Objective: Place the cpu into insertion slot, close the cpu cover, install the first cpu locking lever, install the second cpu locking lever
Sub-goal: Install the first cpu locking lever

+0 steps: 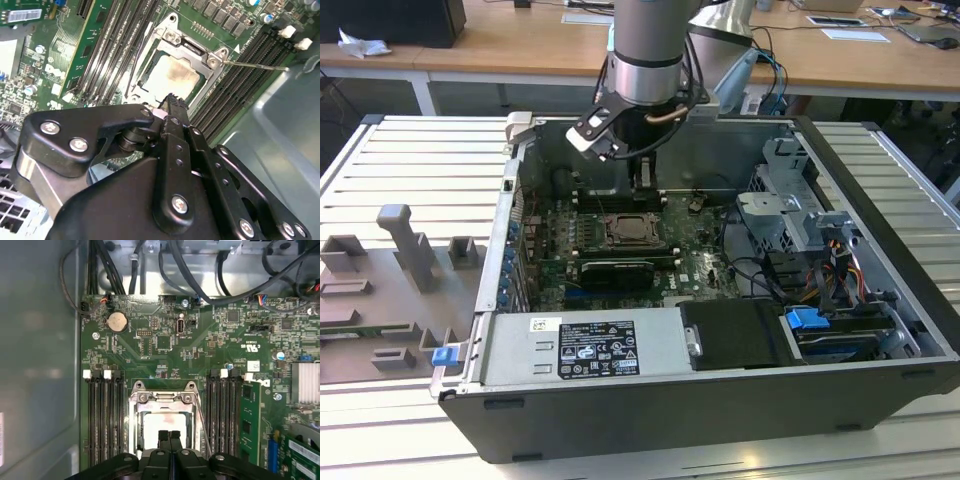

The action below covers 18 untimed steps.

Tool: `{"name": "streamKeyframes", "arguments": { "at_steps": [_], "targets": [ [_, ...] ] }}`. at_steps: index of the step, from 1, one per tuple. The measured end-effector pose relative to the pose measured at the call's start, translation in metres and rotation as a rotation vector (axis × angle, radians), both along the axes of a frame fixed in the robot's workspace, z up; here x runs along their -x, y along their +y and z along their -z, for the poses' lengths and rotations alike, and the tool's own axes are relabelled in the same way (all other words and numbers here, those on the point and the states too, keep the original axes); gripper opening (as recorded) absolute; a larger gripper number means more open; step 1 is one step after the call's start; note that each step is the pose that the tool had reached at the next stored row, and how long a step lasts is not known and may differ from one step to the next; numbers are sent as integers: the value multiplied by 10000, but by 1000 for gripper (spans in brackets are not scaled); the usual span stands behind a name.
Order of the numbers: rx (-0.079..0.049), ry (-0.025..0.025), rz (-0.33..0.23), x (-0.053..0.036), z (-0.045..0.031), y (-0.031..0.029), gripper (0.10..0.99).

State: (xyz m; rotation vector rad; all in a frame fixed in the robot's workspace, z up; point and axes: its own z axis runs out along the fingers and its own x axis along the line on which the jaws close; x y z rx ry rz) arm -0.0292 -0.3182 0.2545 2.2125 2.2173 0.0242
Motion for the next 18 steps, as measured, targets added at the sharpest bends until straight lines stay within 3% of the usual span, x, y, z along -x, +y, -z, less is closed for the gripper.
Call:
{"name": "streamKeyframes", "arguments": {
  "at_steps": [4,6,9,18],
  "targets": [
    [2,1,0,0,-135,0,106],
    [-2,-1,-293,0,-137,0,106],
    [3,0,-1213,0,-137,0,106],
    [7,1,-1817,0,-137,0,106]
  ]
}}
